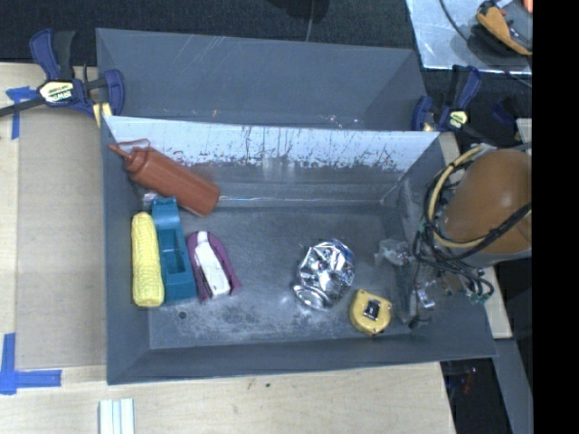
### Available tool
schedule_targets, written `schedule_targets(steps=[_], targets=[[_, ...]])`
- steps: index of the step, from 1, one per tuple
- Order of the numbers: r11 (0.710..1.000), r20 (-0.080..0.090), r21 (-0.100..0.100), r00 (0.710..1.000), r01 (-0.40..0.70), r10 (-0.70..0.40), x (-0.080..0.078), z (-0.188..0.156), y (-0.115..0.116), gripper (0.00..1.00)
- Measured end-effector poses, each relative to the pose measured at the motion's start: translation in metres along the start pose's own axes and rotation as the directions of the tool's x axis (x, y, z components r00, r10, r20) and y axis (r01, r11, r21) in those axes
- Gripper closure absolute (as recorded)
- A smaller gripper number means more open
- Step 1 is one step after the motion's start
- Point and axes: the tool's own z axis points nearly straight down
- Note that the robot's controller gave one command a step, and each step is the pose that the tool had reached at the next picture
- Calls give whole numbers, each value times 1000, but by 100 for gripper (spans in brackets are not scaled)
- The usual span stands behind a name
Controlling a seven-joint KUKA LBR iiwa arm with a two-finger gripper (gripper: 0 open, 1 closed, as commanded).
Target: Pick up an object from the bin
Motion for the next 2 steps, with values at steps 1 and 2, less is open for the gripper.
schedule_targets(steps=[1, 2], targets=[[999, -2, 0, 999, 34, -34, 0, 0, 11, 0], [993, 6, 3, 993, 119, -119, -28, 0, 24, 0]])
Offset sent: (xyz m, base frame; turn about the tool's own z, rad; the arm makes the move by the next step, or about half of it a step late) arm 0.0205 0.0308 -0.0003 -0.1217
